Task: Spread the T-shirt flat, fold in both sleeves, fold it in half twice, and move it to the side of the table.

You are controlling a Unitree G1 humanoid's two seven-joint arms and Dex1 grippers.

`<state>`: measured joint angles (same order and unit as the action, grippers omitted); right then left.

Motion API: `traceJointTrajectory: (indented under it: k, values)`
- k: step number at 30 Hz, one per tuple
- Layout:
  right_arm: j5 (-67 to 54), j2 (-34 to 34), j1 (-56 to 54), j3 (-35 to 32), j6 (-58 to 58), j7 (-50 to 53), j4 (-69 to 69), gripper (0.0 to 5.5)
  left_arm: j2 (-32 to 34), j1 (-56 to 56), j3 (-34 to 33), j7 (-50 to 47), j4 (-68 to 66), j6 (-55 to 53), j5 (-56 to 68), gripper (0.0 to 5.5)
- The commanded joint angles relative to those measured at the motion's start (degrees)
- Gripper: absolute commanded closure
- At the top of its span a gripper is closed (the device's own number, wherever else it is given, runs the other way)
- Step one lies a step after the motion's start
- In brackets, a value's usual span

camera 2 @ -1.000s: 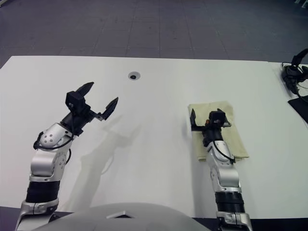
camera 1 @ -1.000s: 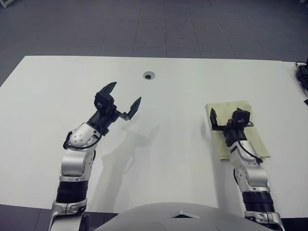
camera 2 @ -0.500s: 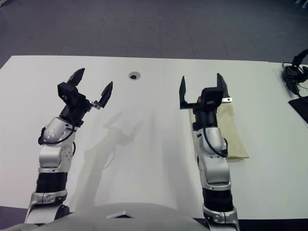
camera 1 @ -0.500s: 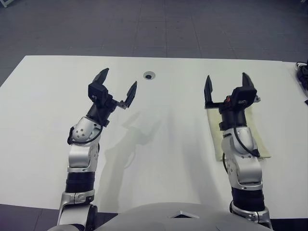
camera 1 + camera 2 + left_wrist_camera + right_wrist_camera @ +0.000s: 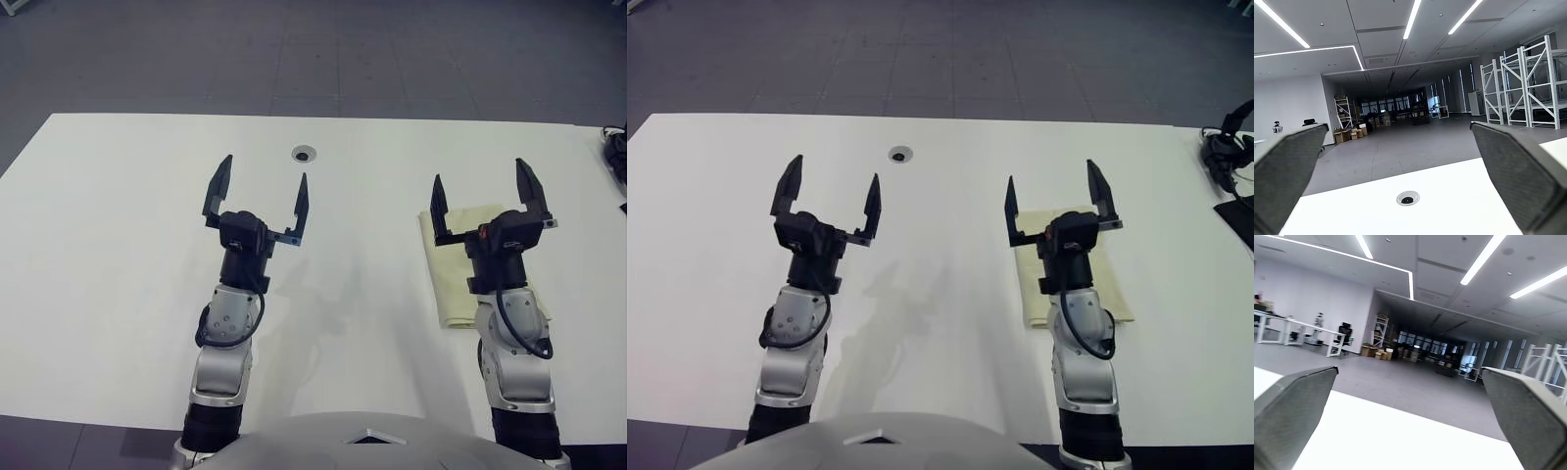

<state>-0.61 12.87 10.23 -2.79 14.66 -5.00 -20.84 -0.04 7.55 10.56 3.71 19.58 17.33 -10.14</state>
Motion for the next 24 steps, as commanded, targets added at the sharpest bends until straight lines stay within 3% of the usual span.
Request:
traceJointTrajectory:
  k: [1,8,14,24]
  values:
    - [-0.8,0.6,-0.5,-1.4,3.8,-1.6,4.4,0.11,0.2,-0.6,0.9,-1.0,-4.4,2.4,-1.2,0.1]
    - [-4.7,-1.8,-9.4,-0.7,2.6,-2.9,9.4,0.11,0.0,-4.3,-3.0,-2.8,-4.3,5.0,2.5,0.1]
    - [-4.4,-5.7,-5.3,-1.0,1.4,0.3,4.9,0.11,7.0,-8.6,-4.7,-1.5,-16.4,16.4,-2.1,0.1]
    - [-3.1,-6.4,-4.2,-1.0,-1.4,1.2,-0.7,0.11,8.5,-12.4,-8.2,1.0,-15.8,14.5,7.1,0.1]
